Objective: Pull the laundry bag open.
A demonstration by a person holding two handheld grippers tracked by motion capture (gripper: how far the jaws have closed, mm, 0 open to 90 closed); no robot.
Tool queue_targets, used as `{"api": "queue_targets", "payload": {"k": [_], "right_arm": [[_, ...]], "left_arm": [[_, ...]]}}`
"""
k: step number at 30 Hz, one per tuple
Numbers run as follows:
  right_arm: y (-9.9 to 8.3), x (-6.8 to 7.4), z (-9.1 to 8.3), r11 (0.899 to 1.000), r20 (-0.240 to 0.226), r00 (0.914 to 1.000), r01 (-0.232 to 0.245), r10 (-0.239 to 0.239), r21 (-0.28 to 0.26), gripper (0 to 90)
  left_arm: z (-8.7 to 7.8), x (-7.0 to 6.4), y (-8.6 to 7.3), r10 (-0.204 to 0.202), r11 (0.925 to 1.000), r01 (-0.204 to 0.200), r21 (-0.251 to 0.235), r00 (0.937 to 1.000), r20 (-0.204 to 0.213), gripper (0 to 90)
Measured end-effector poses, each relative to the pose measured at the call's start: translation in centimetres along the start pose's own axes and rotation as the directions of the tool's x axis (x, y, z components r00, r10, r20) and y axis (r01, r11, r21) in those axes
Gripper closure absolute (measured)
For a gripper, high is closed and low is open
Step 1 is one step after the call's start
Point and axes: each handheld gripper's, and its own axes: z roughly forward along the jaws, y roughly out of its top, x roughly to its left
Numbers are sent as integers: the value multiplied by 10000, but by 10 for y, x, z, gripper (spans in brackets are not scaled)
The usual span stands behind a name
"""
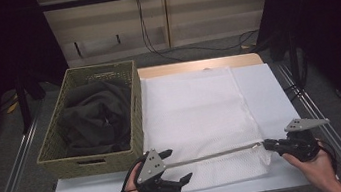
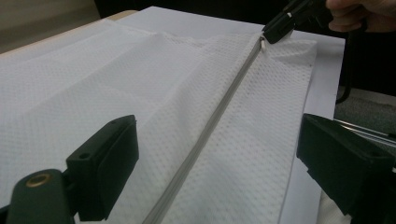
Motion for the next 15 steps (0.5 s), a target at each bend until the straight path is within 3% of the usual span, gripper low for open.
{"api": "queue_targets", "payload": {"k": [6, 9, 12, 15], "right_arm": [[4, 1, -1, 9999, -78, 10000, 12, -13, -117, 853], [4, 3, -1, 9998, -34, 9999, 119, -119, -130, 853], [7, 4, -3, 9997, -107, 9999, 120, -122, -228, 853], [11, 4, -3, 9995, -144, 9998, 135, -140, -299, 853]], "left_arm": [[20, -9, 15, 185, 9997, -179, -183, 9993, 311, 124], [31, -14, 23, 495, 9986, -484, -196, 9969, 617, 125], [40, -16, 30, 415, 9991, -403, -162, 9959, 808, 119], [45, -14, 37, 553, 9984, -543, -154, 9957, 745, 120]]}}
